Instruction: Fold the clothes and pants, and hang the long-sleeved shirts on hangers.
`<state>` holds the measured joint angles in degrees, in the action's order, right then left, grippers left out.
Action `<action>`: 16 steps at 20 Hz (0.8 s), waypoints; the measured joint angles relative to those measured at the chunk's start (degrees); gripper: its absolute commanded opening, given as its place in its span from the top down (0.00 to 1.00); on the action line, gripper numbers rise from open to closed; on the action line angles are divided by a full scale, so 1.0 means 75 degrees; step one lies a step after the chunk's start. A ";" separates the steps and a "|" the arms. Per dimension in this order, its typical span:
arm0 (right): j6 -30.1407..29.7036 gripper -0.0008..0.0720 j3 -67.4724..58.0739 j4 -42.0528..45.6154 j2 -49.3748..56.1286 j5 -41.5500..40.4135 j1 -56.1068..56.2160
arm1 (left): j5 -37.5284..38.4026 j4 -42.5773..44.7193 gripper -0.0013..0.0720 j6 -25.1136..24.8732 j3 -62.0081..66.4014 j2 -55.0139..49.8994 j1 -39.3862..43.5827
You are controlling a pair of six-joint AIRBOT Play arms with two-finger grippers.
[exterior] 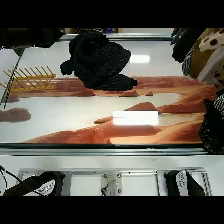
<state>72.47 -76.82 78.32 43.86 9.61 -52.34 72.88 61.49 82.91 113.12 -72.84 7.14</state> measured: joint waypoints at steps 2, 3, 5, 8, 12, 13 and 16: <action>0.0000 0.97 -0.0009 0.0000 0.0009 -0.0006 0.0000 | 0.0000 0.0000 0.96 0.0000 0.0000 0.0000 0.0000; 0.0000 0.97 -0.0009 -0.0003 0.0017 -0.0023 0.0000 | 0.0000 0.0000 0.96 0.0000 0.0000 0.0000 0.0000; 0.0000 0.97 -0.0009 0.0000 0.0020 -0.0050 0.0000 | 0.0003 0.0000 0.96 0.0000 0.0000 0.0000 0.0000; -0.0003 0.97 -0.0009 -0.0003 0.0020 -0.0050 0.0000 | 0.0003 0.0000 0.96 0.0000 0.0000 0.0000 0.0000; -0.0003 0.97 -0.0015 -0.0003 0.0015 -0.0047 0.0000 | 0.0003 0.0000 0.96 0.0000 0.0000 0.0000 0.0000; 0.0000 0.97 -0.0015 -0.0003 0.0006 -0.0041 0.0000 | 0.0003 0.0000 0.96 0.0000 0.0000 0.0000 0.0000; -0.0003 0.97 -0.0015 -0.0006 -0.0082 0.0032 0.0000 | 0.0003 0.0000 0.96 0.0000 0.0000 0.0000 0.0000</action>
<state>72.44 -76.93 78.28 43.24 9.85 -52.34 72.90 61.49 82.91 113.12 -72.84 7.14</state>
